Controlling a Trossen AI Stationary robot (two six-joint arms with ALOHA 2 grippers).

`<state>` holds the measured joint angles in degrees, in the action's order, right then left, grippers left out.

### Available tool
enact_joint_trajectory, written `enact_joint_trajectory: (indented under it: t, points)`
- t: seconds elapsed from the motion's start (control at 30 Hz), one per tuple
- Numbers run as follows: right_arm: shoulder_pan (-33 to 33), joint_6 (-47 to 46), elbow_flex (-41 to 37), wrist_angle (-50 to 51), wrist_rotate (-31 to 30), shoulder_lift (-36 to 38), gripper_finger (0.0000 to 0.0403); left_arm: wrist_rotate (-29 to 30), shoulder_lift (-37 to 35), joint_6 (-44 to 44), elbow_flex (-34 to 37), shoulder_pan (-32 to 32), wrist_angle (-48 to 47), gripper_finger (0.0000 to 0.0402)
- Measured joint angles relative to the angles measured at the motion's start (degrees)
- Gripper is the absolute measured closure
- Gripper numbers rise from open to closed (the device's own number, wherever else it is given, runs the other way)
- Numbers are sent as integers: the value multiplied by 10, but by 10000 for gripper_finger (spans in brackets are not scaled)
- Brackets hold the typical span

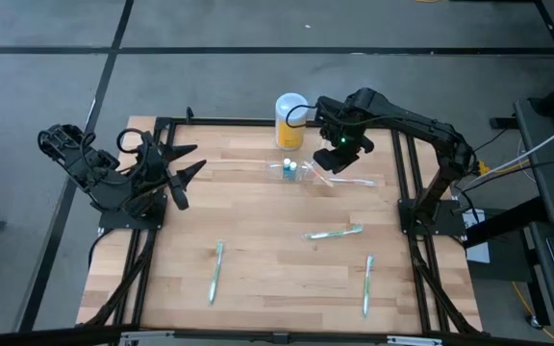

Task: Pick & Place toothbrushing station
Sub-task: Put the top orange toothbrush into the transparent organizer

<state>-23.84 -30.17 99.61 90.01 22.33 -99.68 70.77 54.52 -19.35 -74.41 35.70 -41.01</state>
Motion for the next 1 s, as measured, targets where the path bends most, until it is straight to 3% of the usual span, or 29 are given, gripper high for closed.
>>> enact_joint_trajectory:
  t: [0.2,0.53,0.73,1.0]
  points:
    - [50,-6,1,0,-15,7,339,19,0,-3,0,0,-15,207]
    - [169,-41,-1,-41,-184,8,362,37,-20,-8,0,0,-26,207]
    - [218,-101,-77,-112,-191,30,390,38,-34,-6,0,0,-25,207]
    - [345,-302,-222,-223,-232,125,400,43,-42,-4,0,0,-25,207]
